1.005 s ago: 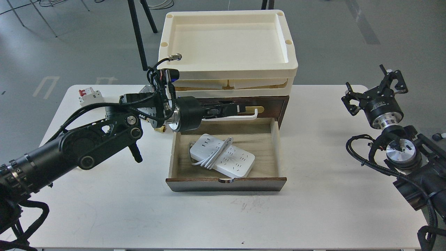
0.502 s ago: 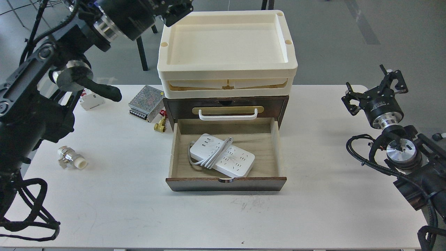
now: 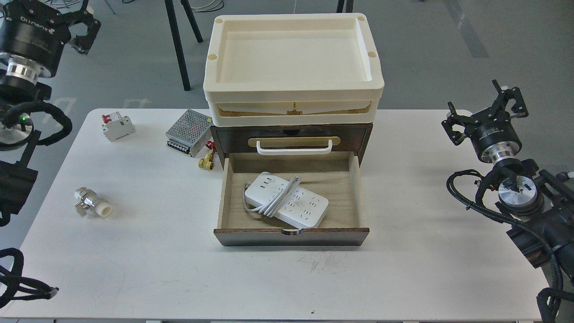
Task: Put charging cable into cabinet
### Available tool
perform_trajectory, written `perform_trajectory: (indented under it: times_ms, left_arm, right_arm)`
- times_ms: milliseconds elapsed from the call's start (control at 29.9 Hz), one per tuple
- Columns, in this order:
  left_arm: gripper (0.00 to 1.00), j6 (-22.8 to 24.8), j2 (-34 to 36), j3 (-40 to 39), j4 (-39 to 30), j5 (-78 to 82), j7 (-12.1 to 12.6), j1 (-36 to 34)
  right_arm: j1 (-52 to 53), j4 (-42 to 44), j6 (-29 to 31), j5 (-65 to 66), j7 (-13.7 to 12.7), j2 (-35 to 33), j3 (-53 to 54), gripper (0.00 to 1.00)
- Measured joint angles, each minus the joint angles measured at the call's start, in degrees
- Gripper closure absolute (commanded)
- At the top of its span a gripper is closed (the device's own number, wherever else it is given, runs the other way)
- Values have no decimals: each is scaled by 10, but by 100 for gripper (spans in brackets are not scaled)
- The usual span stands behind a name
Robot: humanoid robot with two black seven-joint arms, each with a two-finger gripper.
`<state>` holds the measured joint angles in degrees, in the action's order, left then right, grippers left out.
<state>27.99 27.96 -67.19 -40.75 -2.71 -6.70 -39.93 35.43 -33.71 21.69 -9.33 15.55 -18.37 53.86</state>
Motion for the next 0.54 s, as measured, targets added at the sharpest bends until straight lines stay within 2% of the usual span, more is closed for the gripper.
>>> perform_trajectory:
  times_ms: [201, 536]
  left_arm:
    - [1, 0, -23, 1, 23, -37, 2, 69]
    - [1, 0, -36, 9, 25, -38, 1, 114]
  right_arm:
    - [1, 4, -1, -1, -6, -2, 0, 0]
    - [13, 21, -4, -1, -4, -1, -3, 0]
